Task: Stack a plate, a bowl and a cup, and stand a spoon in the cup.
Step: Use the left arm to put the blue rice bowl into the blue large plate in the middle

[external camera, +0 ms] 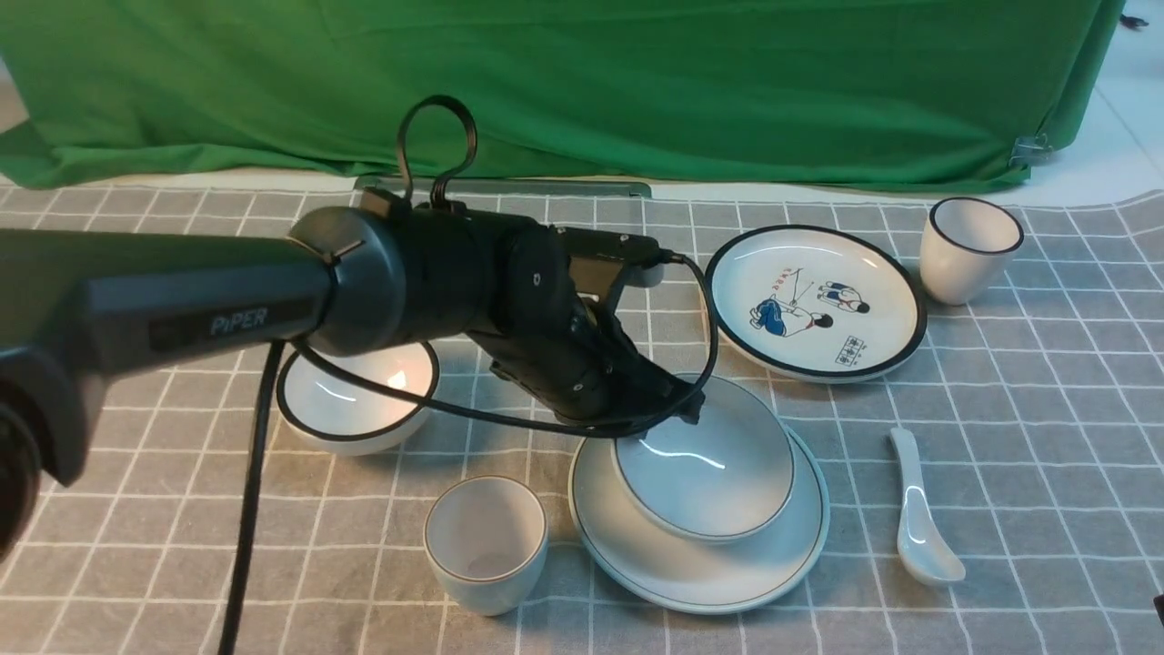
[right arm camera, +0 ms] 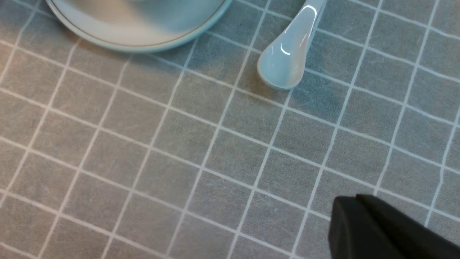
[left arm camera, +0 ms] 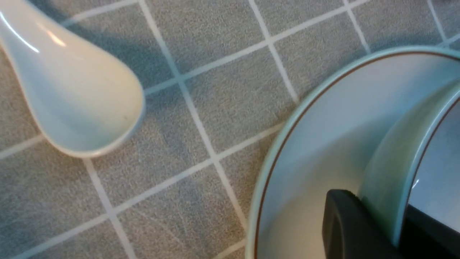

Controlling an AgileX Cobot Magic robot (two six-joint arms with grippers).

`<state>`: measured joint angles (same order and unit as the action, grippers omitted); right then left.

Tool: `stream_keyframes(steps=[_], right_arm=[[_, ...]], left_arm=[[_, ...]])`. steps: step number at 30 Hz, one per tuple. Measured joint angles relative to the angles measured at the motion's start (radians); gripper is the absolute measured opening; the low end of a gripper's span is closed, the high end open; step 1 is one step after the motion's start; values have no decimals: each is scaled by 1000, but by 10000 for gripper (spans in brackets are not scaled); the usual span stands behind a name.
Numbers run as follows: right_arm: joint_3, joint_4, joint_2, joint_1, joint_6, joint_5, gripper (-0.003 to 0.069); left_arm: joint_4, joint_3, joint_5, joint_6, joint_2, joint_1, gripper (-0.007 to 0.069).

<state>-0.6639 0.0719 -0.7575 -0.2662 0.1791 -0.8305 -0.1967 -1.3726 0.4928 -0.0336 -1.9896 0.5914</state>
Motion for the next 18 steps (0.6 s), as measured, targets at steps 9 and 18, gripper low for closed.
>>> stream_keyframes(steps=[9,18], right_arm=[[0,0,0,0,0,-3,36],[0,0,0,0,0,2,44]], left_arm=[[2,0,-2,5,-7,0,98],[44,-25,103,74,33,0,428]])
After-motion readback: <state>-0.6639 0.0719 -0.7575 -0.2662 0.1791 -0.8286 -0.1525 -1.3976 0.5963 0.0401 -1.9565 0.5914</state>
